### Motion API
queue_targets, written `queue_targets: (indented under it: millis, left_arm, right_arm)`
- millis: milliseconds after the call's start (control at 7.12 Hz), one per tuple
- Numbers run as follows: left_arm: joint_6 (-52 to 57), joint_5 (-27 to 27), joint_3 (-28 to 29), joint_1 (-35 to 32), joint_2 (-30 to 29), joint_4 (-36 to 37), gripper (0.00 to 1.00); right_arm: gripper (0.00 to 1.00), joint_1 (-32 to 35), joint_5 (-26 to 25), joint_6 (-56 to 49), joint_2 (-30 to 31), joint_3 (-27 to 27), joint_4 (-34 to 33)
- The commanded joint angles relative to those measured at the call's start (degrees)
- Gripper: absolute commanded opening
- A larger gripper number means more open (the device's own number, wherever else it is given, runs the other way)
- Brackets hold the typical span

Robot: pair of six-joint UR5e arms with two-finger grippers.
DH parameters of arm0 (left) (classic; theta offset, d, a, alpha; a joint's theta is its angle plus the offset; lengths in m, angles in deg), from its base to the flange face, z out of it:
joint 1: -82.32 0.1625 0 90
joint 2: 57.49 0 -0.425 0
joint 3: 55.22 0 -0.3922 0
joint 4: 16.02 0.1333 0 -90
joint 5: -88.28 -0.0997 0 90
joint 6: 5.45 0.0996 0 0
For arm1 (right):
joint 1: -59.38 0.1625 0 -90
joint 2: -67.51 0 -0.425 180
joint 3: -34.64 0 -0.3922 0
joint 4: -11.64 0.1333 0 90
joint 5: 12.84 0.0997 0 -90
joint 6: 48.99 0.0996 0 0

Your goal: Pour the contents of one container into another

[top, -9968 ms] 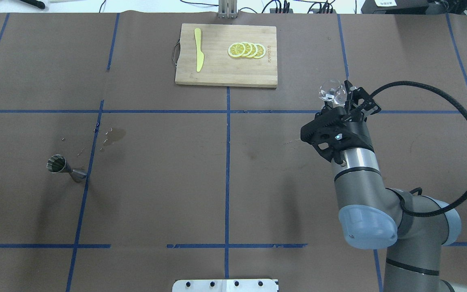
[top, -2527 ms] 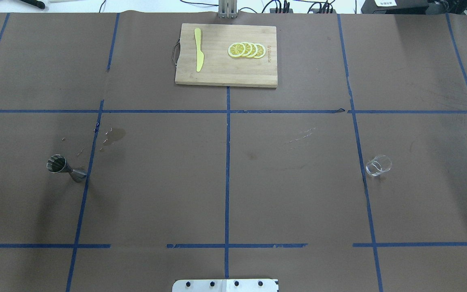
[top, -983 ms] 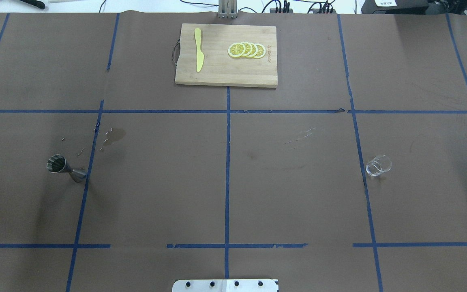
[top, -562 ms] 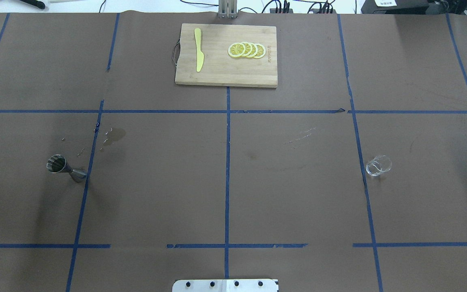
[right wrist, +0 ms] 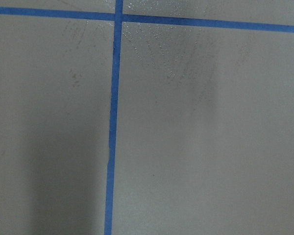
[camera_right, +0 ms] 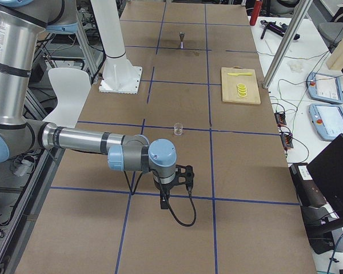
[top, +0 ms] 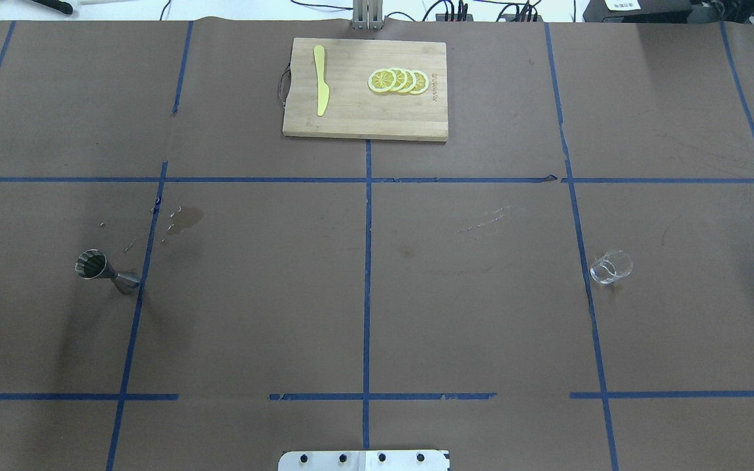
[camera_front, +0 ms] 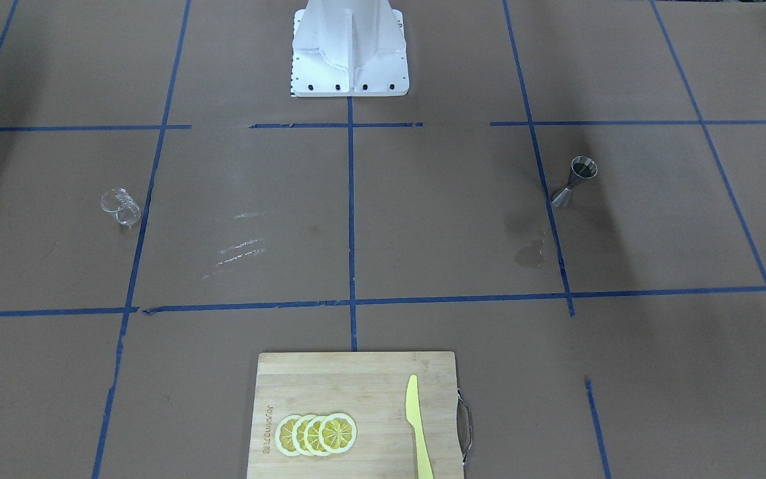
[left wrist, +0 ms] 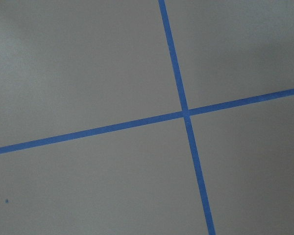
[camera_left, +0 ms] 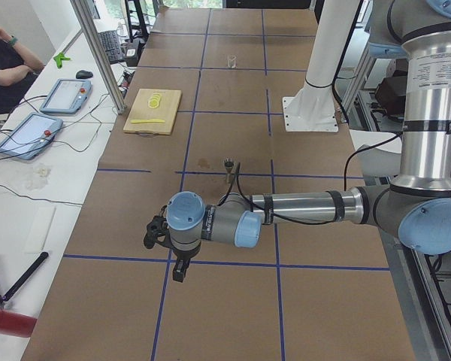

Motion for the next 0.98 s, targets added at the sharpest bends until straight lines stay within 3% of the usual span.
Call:
queue_targets:
  millis: [0,842]
  left_arm:
    - [0.03,0.04,-0.06,0.00,0.00,0.00,1.00]
    - [0.03,0.39,-0.06,0.00,0.00,0.00,1.00]
  right_arm:
    - [1.00,0.00,0.06,-0.03,0.12,0.29,0.59]
    - [1.00,0.00,0.15,0.49,-0.14,0.47,0.95]
